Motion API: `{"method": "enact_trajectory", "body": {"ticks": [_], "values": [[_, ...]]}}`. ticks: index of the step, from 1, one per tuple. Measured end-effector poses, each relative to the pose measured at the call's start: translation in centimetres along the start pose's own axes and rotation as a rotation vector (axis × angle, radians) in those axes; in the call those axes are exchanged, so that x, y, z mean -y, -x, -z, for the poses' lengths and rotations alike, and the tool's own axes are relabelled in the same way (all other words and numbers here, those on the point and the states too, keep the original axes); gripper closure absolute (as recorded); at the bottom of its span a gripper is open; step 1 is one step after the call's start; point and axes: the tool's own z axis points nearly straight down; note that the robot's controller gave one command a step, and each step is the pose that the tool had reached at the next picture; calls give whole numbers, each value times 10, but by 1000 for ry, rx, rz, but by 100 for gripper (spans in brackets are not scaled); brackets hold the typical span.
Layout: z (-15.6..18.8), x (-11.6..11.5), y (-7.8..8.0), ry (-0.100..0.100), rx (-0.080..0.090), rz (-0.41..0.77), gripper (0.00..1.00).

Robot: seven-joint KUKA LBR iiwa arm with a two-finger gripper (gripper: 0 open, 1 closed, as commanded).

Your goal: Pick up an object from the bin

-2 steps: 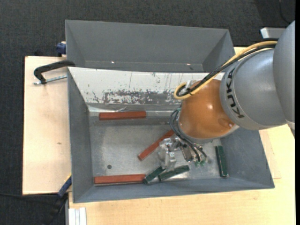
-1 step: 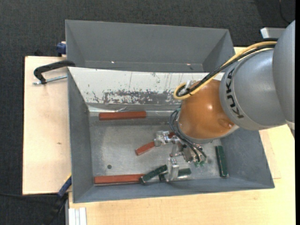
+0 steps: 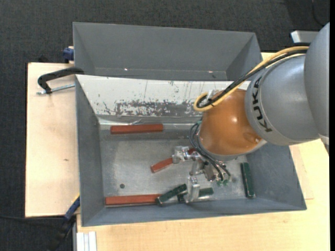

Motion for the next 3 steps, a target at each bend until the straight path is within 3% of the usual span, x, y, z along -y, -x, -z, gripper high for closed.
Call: {"method": "enact_trajectory", "body": {"ticks": [1, 2, 3], "values": [[-8, 1, 18, 0, 16, -80, 100], [-11, 0, 15, 0, 3, -79, 0], [-11, 0, 15, 0, 3, -80, 0]]}}
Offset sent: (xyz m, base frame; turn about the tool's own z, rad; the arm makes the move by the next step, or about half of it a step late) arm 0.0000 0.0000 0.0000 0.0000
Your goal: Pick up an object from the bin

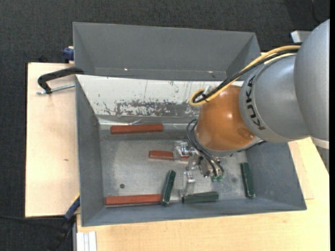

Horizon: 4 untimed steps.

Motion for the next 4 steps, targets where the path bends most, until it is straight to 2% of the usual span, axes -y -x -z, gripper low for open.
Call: {"method": "enact_trajectory", "body": {"ticks": [1, 2, 3, 4], "values": [[0, -1, 0, 0, 0, -3, 0], [49, -14, 30, 1, -9, -116, 0], [76, -17, 42, -1, 4, -139, 0], [1, -6, 51, 0, -5, -171, 100]]}}
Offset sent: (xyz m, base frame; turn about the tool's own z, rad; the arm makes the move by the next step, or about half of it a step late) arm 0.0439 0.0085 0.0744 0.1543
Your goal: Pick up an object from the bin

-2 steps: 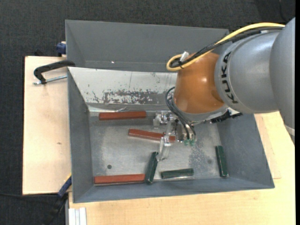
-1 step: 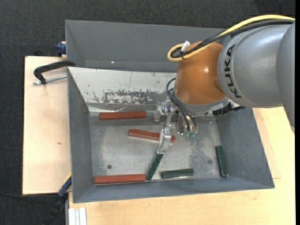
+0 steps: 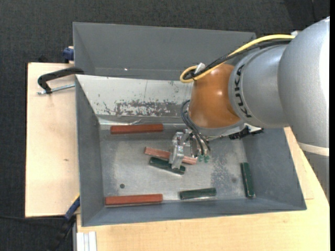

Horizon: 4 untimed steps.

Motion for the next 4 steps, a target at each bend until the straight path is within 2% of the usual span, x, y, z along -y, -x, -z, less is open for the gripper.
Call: {"method": "enact_trajectory", "body": {"ticks": [1, 2, 3, 4], "values": [[-2, 1, -1, -1, 0, 0, 0], [-2, 1, -1, -2, -1, 0, 100], [-2, 1, -1, -2, -1, 0, 100], [36, -7, -42, -4, -8, 43, 100]]}}
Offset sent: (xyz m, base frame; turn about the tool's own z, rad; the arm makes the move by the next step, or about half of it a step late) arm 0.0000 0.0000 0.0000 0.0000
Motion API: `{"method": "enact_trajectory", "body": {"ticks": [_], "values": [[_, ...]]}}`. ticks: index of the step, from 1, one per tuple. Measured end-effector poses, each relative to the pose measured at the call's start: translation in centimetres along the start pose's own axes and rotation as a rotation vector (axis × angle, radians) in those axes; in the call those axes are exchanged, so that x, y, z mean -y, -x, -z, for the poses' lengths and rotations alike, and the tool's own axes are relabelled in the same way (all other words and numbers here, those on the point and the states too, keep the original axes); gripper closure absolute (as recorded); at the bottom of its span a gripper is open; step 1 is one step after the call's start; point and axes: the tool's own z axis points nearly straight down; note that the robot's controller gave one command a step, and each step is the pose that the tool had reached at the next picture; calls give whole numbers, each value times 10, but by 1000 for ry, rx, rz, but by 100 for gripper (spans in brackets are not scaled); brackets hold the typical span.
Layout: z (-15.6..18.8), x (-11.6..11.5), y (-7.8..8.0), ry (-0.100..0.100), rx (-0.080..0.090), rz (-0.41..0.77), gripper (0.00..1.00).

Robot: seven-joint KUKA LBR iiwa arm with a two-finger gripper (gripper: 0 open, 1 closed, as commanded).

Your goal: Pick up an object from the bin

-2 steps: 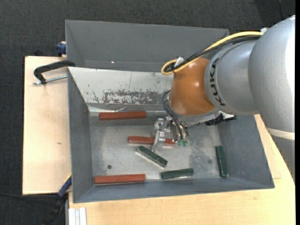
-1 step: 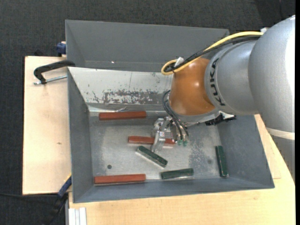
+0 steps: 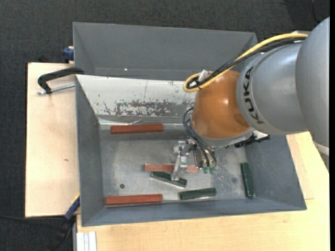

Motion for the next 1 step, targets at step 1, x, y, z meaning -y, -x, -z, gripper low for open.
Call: {"method": "enact_trajectory", "body": {"ticks": [1], "values": [[-16, -43, 26, 5, 15, -103, 100]]}}
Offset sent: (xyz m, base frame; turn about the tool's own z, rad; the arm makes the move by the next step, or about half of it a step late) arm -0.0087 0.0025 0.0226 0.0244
